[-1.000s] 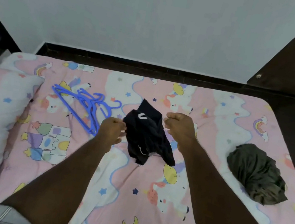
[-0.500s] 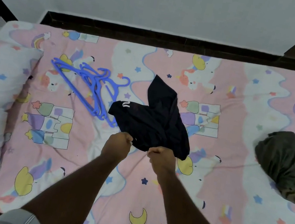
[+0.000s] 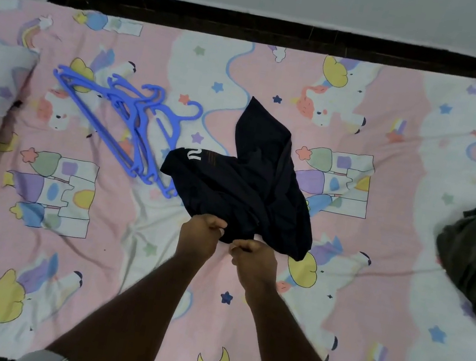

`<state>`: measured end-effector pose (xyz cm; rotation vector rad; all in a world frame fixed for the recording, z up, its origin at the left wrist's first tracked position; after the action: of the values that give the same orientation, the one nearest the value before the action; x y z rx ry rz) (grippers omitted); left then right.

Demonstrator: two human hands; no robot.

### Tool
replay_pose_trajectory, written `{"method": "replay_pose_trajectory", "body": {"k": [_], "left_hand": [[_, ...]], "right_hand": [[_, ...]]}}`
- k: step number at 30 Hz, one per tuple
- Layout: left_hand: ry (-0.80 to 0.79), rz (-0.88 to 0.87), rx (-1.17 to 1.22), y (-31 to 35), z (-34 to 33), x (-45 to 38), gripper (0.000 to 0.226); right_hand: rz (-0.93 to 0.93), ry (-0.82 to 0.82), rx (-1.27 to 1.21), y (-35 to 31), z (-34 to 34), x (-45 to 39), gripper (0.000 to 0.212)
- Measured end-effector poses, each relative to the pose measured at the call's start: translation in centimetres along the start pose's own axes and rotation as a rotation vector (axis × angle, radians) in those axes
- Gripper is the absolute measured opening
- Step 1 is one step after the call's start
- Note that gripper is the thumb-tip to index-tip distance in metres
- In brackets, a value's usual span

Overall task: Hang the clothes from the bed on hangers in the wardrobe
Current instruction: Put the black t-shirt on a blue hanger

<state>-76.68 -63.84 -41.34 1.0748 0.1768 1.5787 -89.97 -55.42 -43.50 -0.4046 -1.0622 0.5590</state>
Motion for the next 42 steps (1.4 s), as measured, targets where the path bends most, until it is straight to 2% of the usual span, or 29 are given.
{"method": "replay_pose_trajectory", "body": {"k": [4,7,10,14,21,25,27,30,34,38,40,42], "left_hand": [[-0.019,-0.03,0.123,2.4,1.5,0.9,0.021],[-0.049,0.02,0.376,4.9,3.1,2.4,0.022],[-0.123,0.076,0.651,8.4,5.0,4.7,0.017],[-0.172,0.043,0.789,13.5,8.4,7.8,0.016],[-0.245,-0.072,0.983,23.9,15.3,14.0,0.018],[-0.279,-0.122,1.084,28.6,18.6,17.2,0.017],[-0.306,-0.148,1.115,30.4,19.7,18.8,0.017],[-0.326,-0.169,1.171,32.5,21.0,21.0,0.016],[-0.312,-0.202,1.235,34.7,22.1,23.7,0.018],[-0.308,-0.238,1.283,37.0,21.9,26.5,0.018],[-0.306,-0.26,1.289,38.3,21.6,27.8,0.018],[-0.305,-0.287,1.297,39.5,21.7,29.1,0.018]], "right_hand": [[0.002,0.025,-0.039,-1.2,1.3,1.2,0.013],[0.042,0.07,-0.096,-3.1,3.0,2.6,0.016],[0.147,0.123,-0.138,-6.3,5.2,4.8,0.02],[0.306,0.184,-0.104,-11.5,8.5,8.4,0.008],[0.391,0.305,-0.136,-18.3,14.3,15.3,0.021],[0.414,0.378,-0.151,-20.6,17.6,19.3,0.041],[0.434,0.41,-0.144,-21.5,19.0,21.2,0.042],[0.475,0.503,-0.193,-22.6,21.2,24.1,0.033],[0.524,0.686,-0.247,-22.8,24.8,27.5,0.008],[0.619,0.514,-0.216,-23.5,24.5,28.4,0.009],[0.626,0.412,-0.221,-23.5,24.1,28.5,0.026],[0.613,0.39,-0.201,-23.5,24.6,28.6,0.035]]}}
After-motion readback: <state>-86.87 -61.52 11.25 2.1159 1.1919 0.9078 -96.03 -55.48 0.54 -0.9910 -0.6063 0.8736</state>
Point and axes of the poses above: each hand's wrist, its own x-axis away from the middle knuckle, its own z-axis out of the back of the hand, y = z × x, the point moved 7 cm from there along -x, towards the middle knuckle, and after that the axes turned 6 degrees about x, right-handed, at the moved point
